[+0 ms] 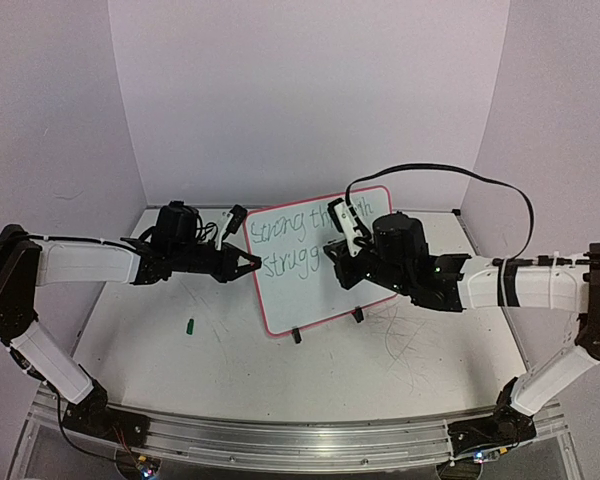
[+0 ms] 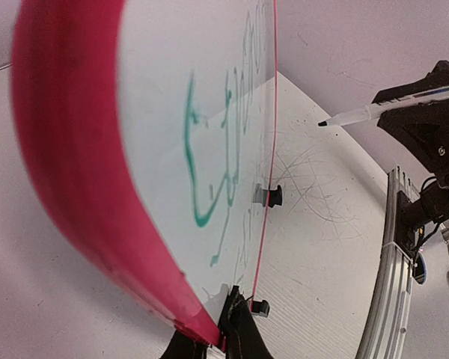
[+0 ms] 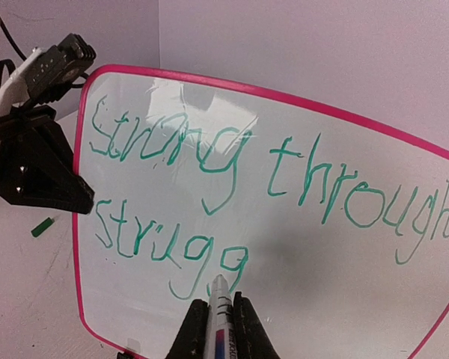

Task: Write a sentence on the whiteboard

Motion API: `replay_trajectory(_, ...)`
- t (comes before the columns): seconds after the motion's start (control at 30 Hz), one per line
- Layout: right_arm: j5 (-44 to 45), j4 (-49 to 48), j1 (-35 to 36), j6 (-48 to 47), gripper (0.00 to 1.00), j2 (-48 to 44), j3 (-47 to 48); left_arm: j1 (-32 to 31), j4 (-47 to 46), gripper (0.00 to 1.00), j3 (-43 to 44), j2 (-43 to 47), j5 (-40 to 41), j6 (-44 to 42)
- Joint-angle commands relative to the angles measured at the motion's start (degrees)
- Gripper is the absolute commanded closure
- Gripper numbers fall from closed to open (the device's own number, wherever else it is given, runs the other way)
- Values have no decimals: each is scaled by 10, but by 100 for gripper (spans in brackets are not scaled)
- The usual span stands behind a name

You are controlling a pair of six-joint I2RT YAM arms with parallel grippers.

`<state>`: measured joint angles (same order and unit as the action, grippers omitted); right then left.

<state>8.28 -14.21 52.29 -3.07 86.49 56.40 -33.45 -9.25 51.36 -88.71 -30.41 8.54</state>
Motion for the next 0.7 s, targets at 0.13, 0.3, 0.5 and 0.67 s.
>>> replay_trajectory(0.13, 33, 8, 2, -6, 100, 15, 33, 11, 34, 100, 9, -18, 111, -59)
replay_trajectory(0.3, 90, -1, 3, -17, 100, 19, 33, 11, 35, 100, 11, -24, 111, -59)
replay_trajectory(0.5, 83, -7, 2, -17, 100, 35, 46, 11, 35, 100, 10, -25, 107, -59)
replay_trajectory(0.67, 90, -24, 2, -15, 100, 49, 54, 11, 35, 100, 8, -24, 106, -58)
